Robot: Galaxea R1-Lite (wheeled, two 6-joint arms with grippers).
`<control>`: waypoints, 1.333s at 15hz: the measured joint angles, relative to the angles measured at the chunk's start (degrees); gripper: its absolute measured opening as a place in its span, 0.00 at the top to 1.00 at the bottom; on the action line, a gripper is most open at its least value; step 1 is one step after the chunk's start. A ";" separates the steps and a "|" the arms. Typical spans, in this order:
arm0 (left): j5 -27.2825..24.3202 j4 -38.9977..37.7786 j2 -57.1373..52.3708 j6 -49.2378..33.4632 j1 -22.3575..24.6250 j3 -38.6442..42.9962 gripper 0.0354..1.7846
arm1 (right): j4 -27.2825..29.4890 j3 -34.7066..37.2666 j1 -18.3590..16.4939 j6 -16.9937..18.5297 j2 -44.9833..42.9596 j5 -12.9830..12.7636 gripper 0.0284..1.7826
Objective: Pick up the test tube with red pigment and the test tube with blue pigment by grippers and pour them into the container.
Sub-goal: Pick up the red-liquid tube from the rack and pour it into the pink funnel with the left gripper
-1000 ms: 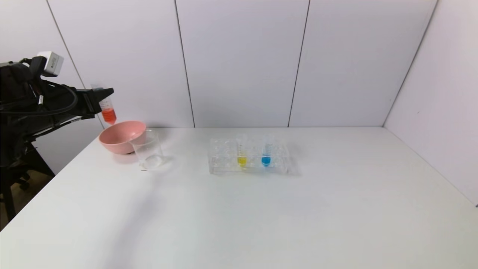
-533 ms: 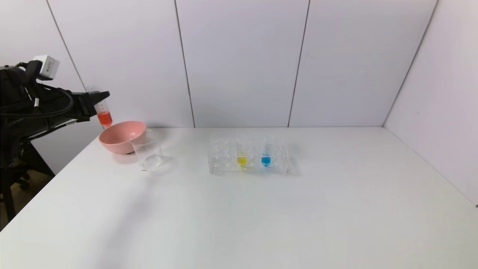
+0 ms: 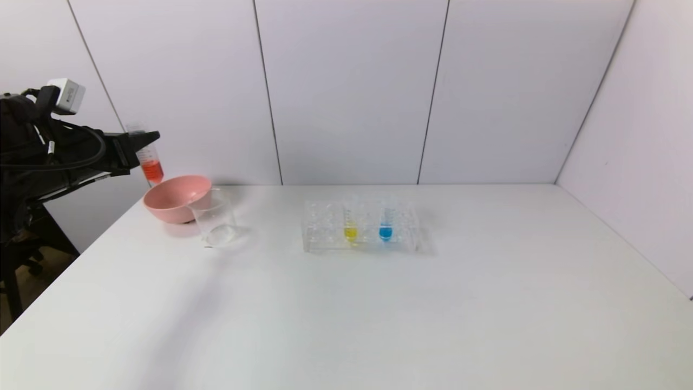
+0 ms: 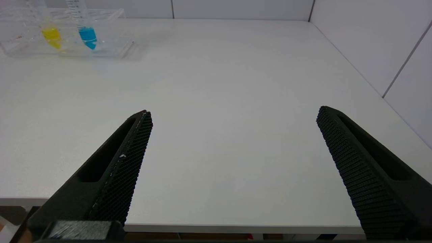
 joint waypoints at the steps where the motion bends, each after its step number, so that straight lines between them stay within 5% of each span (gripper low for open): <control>1: 0.00 0.02 -0.13 0.00 -0.16 -0.02 0.76 | -0.02 0.00 0.00 0.00 0.00 0.00 0.00; 12: -0.11 1.79 -1.16 5.11 -0.35 0.82 0.76 | 0.00 0.00 0.00 0.00 0.00 0.00 0.00; 20: -5.79 5.21 1.24 12.34 0.89 -0.48 0.76 | -0.02 0.00 0.00 0.00 0.00 0.00 0.00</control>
